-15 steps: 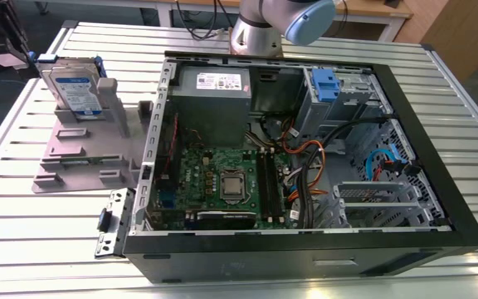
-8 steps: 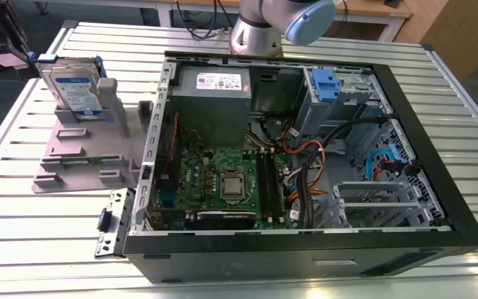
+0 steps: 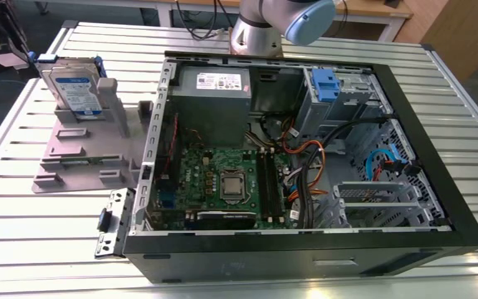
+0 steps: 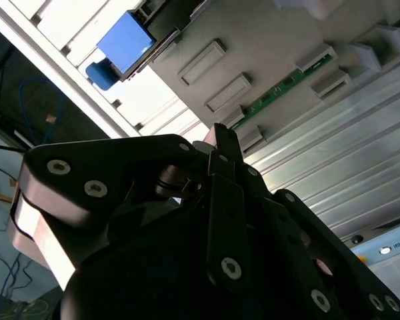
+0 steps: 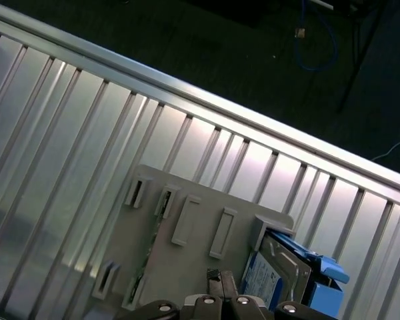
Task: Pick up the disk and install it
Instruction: 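Pick up the disk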
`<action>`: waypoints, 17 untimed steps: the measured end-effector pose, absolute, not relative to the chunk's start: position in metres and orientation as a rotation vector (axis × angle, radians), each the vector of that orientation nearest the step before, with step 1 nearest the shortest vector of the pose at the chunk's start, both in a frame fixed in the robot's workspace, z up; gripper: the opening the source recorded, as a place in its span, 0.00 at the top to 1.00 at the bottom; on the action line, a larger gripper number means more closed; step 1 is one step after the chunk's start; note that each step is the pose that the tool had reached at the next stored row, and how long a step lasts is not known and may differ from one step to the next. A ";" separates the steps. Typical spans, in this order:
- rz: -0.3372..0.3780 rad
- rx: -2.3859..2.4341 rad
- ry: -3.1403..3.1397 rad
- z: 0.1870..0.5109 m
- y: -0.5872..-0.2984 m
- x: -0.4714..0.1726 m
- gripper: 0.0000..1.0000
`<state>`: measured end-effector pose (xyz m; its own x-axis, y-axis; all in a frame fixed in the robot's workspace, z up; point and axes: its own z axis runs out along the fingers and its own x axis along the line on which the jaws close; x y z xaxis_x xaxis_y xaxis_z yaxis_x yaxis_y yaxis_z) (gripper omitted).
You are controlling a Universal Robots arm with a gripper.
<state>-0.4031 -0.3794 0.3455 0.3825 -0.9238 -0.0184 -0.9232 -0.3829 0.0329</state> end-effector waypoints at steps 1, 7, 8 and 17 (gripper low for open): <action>-0.052 2.600 -1.732 0.345 -0.379 -0.403 0.90; -0.052 2.614 -1.710 0.345 -0.379 -0.403 0.90; -0.052 2.617 -1.706 0.345 -0.379 -0.403 0.90; -0.052 2.638 -1.671 0.345 -0.379 -0.403 0.90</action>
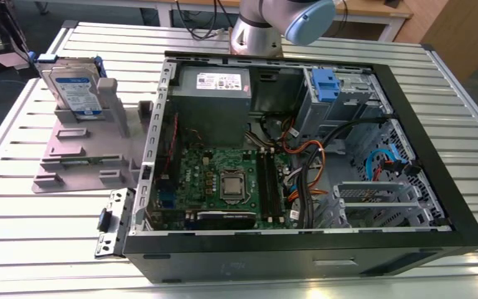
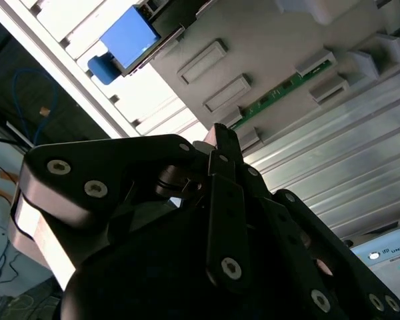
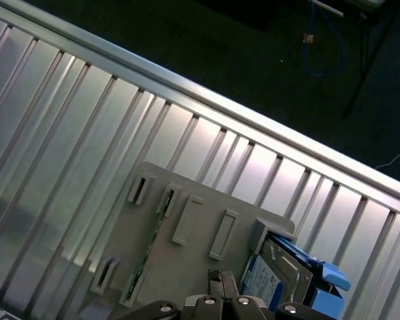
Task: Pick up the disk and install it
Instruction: 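Pick up the disk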
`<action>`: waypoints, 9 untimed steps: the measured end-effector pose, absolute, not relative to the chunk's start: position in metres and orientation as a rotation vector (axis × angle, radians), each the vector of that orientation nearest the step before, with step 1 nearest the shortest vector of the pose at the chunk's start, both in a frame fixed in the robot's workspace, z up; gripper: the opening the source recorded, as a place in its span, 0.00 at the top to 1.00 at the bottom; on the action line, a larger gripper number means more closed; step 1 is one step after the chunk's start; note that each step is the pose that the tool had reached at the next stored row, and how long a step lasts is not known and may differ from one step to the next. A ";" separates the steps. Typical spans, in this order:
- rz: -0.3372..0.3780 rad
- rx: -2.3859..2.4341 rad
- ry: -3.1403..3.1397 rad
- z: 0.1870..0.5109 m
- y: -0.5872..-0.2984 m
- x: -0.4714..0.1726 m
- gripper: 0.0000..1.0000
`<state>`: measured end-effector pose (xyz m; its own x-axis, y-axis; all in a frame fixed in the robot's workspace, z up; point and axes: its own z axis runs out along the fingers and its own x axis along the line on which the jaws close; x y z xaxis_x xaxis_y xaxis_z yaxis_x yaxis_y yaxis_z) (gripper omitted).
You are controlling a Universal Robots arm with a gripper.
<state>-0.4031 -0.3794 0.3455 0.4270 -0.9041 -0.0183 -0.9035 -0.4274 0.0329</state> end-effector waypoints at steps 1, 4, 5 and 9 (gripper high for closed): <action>-0.052 2.641 -1.667 0.345 -0.379 -0.403 0.90; -0.052 2.648 -1.655 0.345 -0.379 -0.403 0.90; -0.051 2.651 -1.651 0.346 -0.379 -0.403 0.90; -0.051 2.661 -1.634 0.346 -0.379 -0.403 0.90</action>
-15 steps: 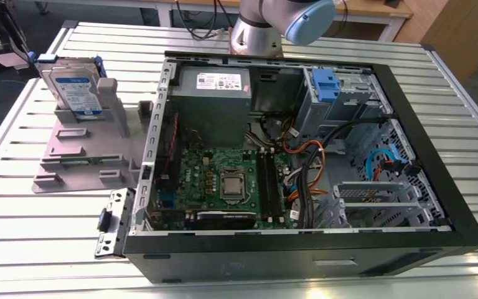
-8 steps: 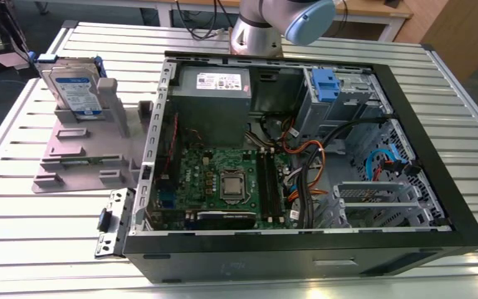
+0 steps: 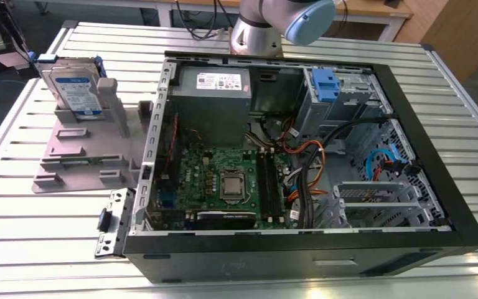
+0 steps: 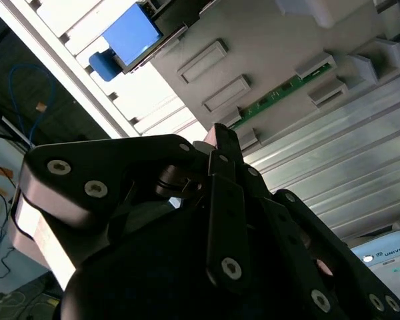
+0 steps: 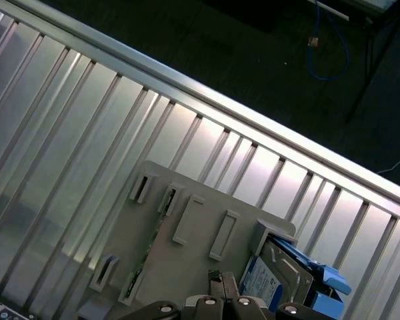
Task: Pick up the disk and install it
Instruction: 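Pick up the disk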
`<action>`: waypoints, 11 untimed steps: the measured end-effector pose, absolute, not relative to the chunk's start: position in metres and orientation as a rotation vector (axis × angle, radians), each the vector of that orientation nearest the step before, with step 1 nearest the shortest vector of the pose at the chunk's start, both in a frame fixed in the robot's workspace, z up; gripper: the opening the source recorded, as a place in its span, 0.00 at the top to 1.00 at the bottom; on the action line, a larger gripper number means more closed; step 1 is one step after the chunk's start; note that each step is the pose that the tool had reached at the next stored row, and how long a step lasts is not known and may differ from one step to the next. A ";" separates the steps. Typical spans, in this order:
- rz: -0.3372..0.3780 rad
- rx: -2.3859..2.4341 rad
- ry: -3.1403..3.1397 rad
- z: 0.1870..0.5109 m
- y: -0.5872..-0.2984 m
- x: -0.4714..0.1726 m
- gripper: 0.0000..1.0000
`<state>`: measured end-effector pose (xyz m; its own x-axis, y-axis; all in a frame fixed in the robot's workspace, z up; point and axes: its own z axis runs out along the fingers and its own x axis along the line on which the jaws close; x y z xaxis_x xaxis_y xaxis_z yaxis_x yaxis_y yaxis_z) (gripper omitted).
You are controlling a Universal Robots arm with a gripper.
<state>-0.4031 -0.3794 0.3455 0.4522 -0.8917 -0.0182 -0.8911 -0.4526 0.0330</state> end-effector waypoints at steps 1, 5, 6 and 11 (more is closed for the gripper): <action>-0.051 2.664 -1.629 0.346 -0.379 -0.403 0.90; -0.051 2.674 -1.612 0.345 -0.379 -0.403 0.90; -0.051 2.676 -1.608 0.346 -0.379 -0.403 0.90; -0.051 2.688 -1.588 0.345 -0.379 -0.403 0.90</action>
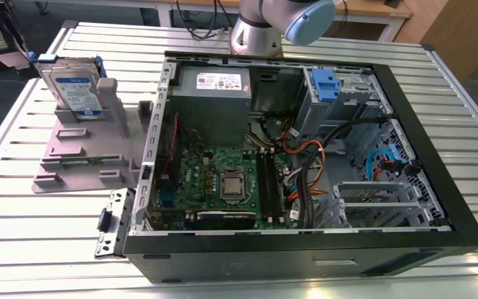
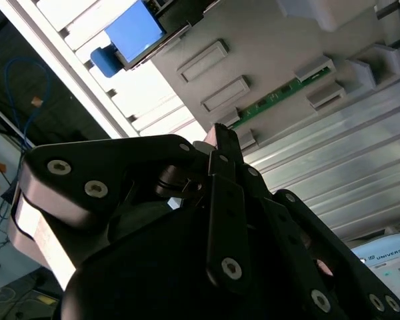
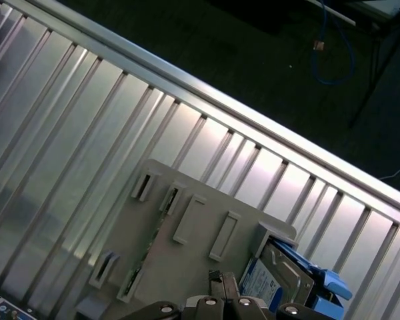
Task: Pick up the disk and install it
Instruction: 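Pick up the disk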
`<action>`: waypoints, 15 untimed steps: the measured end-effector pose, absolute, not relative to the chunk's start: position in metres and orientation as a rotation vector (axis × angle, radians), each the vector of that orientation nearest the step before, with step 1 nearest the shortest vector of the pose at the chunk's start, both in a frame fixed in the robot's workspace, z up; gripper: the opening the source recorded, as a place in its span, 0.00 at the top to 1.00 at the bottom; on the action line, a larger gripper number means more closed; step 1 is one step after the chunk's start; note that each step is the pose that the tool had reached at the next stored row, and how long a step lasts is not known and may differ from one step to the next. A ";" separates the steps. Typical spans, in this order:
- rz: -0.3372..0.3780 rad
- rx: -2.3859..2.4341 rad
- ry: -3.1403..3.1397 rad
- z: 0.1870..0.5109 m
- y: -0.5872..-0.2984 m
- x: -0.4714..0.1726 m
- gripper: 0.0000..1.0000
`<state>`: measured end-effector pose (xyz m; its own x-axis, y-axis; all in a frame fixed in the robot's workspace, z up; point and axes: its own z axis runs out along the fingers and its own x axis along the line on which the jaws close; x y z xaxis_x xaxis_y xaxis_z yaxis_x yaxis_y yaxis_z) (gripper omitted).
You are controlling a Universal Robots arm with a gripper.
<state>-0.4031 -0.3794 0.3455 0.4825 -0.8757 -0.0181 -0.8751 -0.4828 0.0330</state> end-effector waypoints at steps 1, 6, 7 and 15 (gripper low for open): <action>-0.051 2.690 -1.583 0.346 -0.379 -0.403 0.90; -0.050 2.702 -1.563 0.345 -0.379 -0.403 0.90; -0.050 2.704 -1.559 0.346 -0.379 -0.403 0.90; -0.050 2.721 -1.528 0.346 -0.379 -0.403 0.90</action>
<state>-0.4031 -0.3794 0.3455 0.5202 -0.8539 -0.0178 -0.8532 -0.5205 0.0332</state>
